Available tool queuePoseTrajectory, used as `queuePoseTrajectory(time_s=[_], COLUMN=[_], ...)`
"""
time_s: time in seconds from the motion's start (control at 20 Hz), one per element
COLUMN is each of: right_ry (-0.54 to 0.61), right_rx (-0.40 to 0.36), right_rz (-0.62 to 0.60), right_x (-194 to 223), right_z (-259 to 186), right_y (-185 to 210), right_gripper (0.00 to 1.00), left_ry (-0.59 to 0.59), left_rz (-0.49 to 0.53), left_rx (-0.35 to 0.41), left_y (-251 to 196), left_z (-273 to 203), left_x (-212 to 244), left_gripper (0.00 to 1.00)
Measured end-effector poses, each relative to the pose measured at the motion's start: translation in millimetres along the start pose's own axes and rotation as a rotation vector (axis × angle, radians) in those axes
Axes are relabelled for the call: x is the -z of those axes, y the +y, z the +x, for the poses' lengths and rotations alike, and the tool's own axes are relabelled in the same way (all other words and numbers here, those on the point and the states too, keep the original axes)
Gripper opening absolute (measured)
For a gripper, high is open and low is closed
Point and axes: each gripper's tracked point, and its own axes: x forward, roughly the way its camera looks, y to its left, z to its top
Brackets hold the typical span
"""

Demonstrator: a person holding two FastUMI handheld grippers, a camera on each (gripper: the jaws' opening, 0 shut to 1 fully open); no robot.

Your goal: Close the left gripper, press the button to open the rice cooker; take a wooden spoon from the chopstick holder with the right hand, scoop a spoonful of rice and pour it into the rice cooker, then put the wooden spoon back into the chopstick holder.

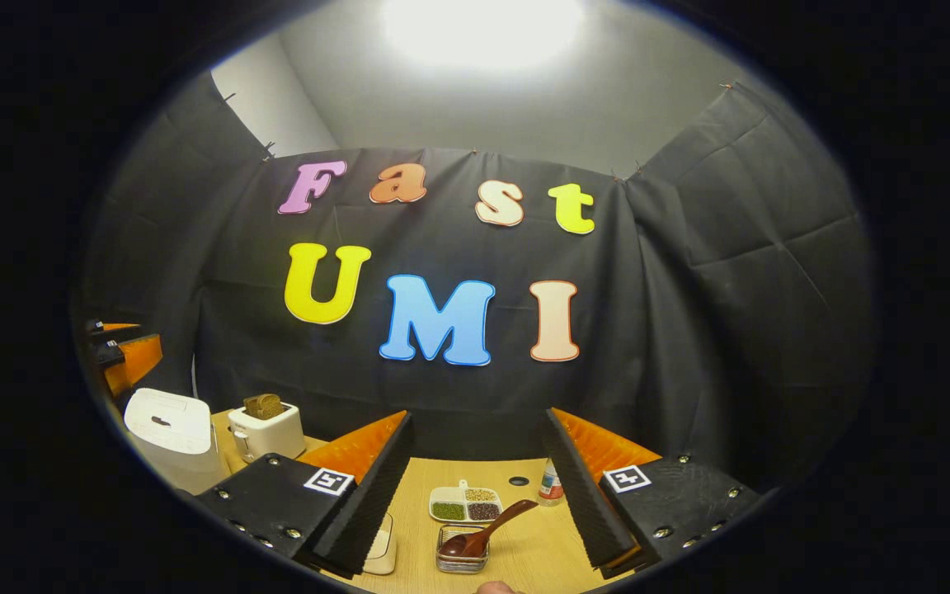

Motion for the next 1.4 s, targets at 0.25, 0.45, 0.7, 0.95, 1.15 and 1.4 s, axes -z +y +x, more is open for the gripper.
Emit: queuePoseTrajectory(time_s=[0.25,0.45,0.7,0.95,1.15,1.4], right_ry=[0.001,-0.003,0.007,0.022,0.032,0.055], right_rx=[-0.005,-0.006,0.008,0.03,0.025,0.012], right_rz=[0.004,0.002,-0.002,-0.022,-0.047,-0.047], right_x=[0.4,-1.3,1.9,1.9,3.6,9.5], right_z=[-1.7,-2.7,-6.7,-10.1,-11.7,-10.4], right_y=[1.1,2.3,-0.6,-2.9,-0.7,3.6], right_gripper=[0.95,0.95,0.95,0.95,0.95,0.95], left_ry=[-0.003,-0.001,0.086,0.197,0.29,0.399], left_rz=[0.003,0.021,0.001,-0.013,-0.032,0.011], left_rx=[0.005,-0.061,-0.141,-0.214,-0.258,-0.28], left_y=[5.1,24.6,61.9,104.8,126.7,132.4], left_z=[1.2,3.8,25.5,45.5,53.1,52.1], left_x=[0.0,4.7,43.1,96.1,143.7,192.7], left_gripper=[0.3,0.08,0.11,0.08,0.09,0.09])
